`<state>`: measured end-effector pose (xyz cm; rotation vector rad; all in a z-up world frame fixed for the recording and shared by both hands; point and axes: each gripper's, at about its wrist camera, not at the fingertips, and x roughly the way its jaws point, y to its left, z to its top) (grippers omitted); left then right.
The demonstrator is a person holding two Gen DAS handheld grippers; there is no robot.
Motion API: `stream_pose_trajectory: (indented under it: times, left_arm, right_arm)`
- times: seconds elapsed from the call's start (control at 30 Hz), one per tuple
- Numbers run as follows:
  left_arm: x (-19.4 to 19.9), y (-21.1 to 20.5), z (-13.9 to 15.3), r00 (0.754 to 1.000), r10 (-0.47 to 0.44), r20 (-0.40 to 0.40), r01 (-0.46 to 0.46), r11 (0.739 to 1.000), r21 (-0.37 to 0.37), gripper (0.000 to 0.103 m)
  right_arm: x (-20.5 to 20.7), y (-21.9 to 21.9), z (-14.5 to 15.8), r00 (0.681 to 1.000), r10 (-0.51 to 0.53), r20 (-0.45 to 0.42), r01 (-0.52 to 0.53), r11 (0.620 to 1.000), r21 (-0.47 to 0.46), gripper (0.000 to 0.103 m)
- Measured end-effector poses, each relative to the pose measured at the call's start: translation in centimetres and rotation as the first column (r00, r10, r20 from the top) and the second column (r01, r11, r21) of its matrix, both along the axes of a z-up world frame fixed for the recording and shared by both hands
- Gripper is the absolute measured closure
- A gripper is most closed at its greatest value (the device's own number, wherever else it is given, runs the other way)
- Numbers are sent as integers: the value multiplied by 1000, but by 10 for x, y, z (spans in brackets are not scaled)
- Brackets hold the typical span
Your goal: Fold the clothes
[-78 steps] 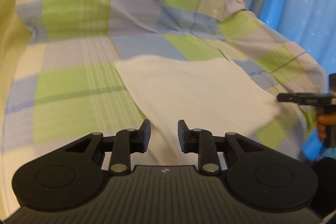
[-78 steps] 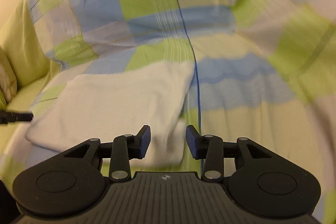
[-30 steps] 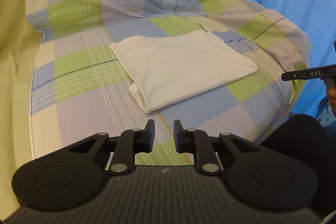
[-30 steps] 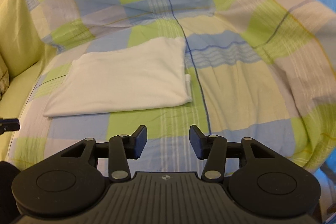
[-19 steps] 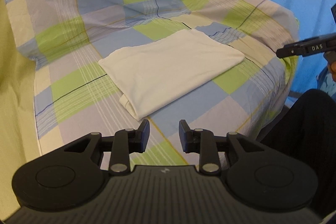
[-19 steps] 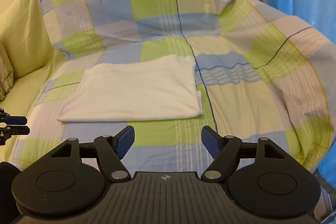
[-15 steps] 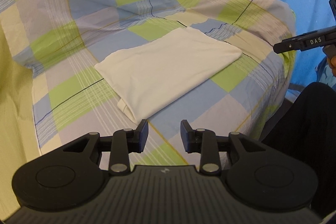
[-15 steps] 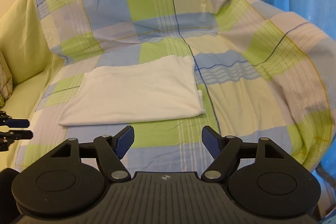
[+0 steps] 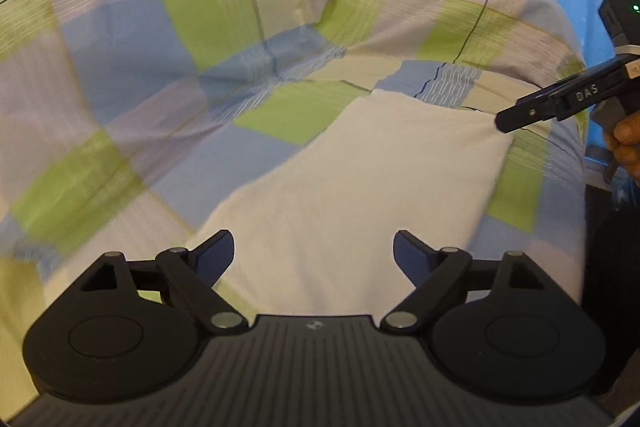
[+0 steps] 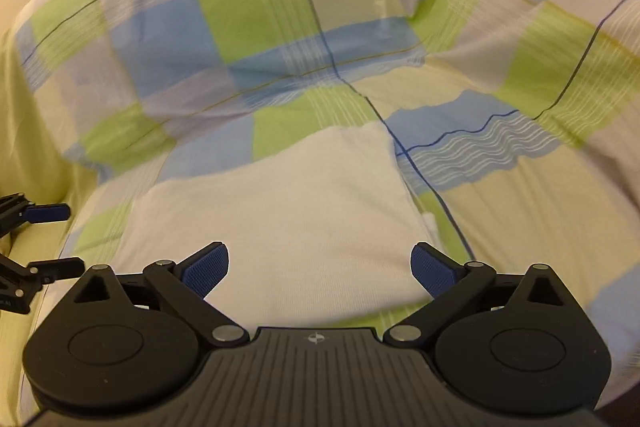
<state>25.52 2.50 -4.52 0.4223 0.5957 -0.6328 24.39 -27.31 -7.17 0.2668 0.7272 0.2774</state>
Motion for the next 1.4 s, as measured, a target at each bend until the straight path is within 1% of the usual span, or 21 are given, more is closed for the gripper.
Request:
stream_pose_trajectory:
  times: [0.07,0.1,0.2,0.3,0.4,0.47,0.53,0.57,0.6,0.77,0.83,0.9,0.93,0.97,1.0,1.03,1.1,1.17,1.2,1.27,1.4]
  left_arm:
    - [22,-5,-9,998,-55,6,55,998,-12,19]
    - [32,-11,-12,998,-64,-13,64,998,-6,19]
    - [55,-32,-12,991,-86,-105,87,996,1,19]
    - [74,-55,-1,971,-149,-186,153,988,10,20]
    - [101,-81,7,947,-214,-239,230,972,40,27]
    - [121,-98,11,927,-250,-281,273,961,46,36]
    - [144,-116,12,910,-283,-303,311,949,46,36]
    - [156,-125,10,902,-298,-313,328,944,45,36]
    - [169,-134,8,894,-313,-319,344,938,44,36]
    - [216,-182,-15,844,-398,-360,452,889,75,38]
    - [231,-200,-26,817,-431,-384,498,863,91,40]
    - [238,-214,-40,779,-474,-412,566,814,134,44]
    - [240,-218,-45,756,-494,-430,600,786,151,57]
    - [242,-222,-50,731,-513,-450,632,757,165,65]
    - [244,-226,-56,706,-530,-471,664,726,179,65]
    - [248,-228,-58,684,-531,-500,679,715,169,65]
    - [259,-230,-60,641,-522,-563,695,705,137,65]
    - [268,-233,-61,598,-512,-617,717,685,127,64]
    - [270,-234,-61,583,-512,-632,728,674,126,64]
    - [273,-236,-62,562,-508,-653,743,657,128,64]
    - [273,-246,-63,543,-495,-678,758,636,143,66]
  right_arm:
    - [9,2,-6,999,-25,-32,26,1000,10,3]
    - [13,3,-9,998,-38,-48,39,999,14,4]
    - [22,3,-7,985,-71,-158,75,997,15,10]
    - [25,-1,4,956,-117,-268,128,991,25,9]
    - [19,-7,19,921,-143,-362,171,984,46,8]
    - [13,-9,26,900,-140,-412,183,981,65,8]
    - [7,-14,29,889,-142,-436,194,978,78,10]
    - [5,-17,29,885,-143,-444,199,976,83,15]
    - [2,-20,29,880,-144,-453,205,975,88,17]
    - [-5,-38,14,838,-212,-502,305,946,110,22]
    - [-6,-43,7,825,-231,-515,342,930,131,22]
    - [-6,-45,2,822,-236,-518,366,916,164,22]
    - [-6,-45,-1,823,-231,-518,371,910,184,23]
    - [-6,-44,-4,827,-223,-516,371,906,202,23]
    - [-5,-43,-7,831,-216,-513,370,903,218,23]
    - [-4,-43,-10,834,-210,-510,370,899,235,24]
    - [-1,-43,-17,837,-212,-505,381,887,260,24]
    - [1,-44,-24,830,-227,-510,408,870,277,24]
    - [2,-45,-27,825,-237,-513,425,858,288,24]
    - [4,-46,-32,821,-253,-513,451,838,309,24]
    - [4,-47,-36,822,-279,-496,478,812,335,23]
